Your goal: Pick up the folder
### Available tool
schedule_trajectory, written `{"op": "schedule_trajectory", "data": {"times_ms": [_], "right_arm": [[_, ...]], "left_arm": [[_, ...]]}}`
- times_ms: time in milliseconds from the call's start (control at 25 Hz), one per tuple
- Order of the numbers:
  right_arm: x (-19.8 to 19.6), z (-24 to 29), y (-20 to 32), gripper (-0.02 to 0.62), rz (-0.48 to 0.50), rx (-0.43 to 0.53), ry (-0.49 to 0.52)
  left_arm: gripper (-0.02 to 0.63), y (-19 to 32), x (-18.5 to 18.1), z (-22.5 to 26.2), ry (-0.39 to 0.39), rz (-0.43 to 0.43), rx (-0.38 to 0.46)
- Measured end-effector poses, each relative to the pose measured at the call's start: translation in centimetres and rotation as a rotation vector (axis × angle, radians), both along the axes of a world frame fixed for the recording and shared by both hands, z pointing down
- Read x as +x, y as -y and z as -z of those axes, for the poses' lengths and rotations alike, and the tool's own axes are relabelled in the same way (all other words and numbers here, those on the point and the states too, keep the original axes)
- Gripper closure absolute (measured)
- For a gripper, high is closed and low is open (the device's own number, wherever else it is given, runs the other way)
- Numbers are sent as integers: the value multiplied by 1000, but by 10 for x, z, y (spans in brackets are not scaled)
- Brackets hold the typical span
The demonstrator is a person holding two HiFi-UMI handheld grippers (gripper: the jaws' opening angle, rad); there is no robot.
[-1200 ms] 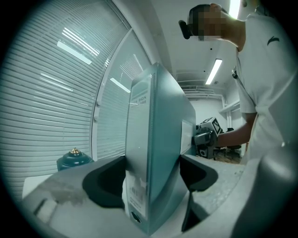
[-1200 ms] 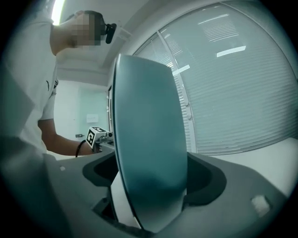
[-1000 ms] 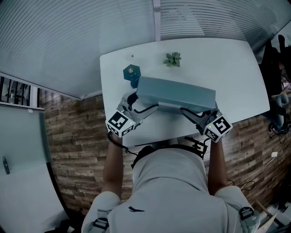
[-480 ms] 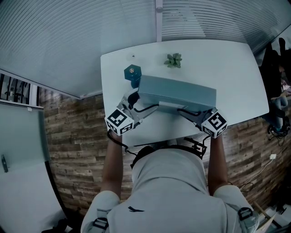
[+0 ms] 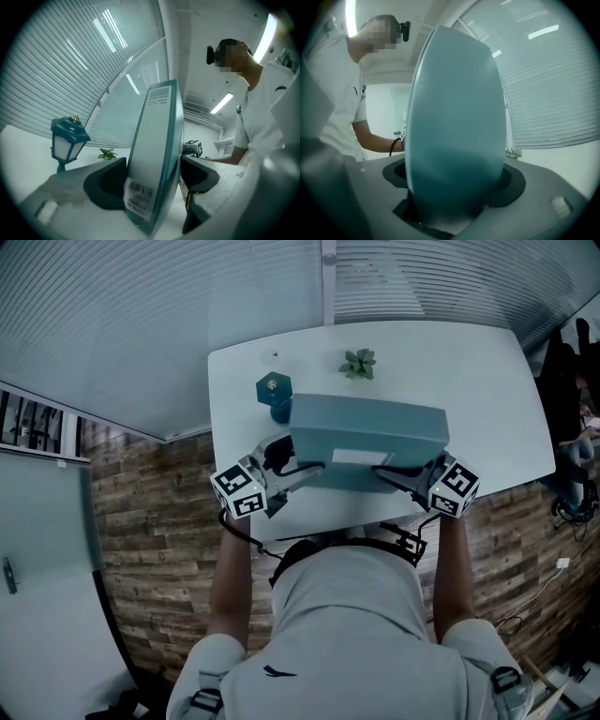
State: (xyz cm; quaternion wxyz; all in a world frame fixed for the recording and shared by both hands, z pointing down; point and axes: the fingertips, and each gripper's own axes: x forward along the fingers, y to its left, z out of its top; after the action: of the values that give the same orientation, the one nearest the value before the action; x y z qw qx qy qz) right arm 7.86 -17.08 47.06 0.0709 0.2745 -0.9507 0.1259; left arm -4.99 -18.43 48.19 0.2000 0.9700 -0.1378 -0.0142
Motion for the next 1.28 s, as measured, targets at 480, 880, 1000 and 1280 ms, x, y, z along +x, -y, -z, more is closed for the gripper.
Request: {"op": "schedule_trajectory", "data": {"times_ms": [480,880,1000,1280], "right_arm": [[-10,28,-13,183,124,-9,115],[-22,33,-17,186,165,-10,106],[-21,38,-19,187,167,-2,110],[-29,79,-34,184,184,119,99]], "left_arm": [[189,-23,8,32,-137,-100,-45],[228,-44,22,33,-30,-155,63],[276,-51,24,38,10,-160,119],[293,-67,15,78,21,-142,258]]}}
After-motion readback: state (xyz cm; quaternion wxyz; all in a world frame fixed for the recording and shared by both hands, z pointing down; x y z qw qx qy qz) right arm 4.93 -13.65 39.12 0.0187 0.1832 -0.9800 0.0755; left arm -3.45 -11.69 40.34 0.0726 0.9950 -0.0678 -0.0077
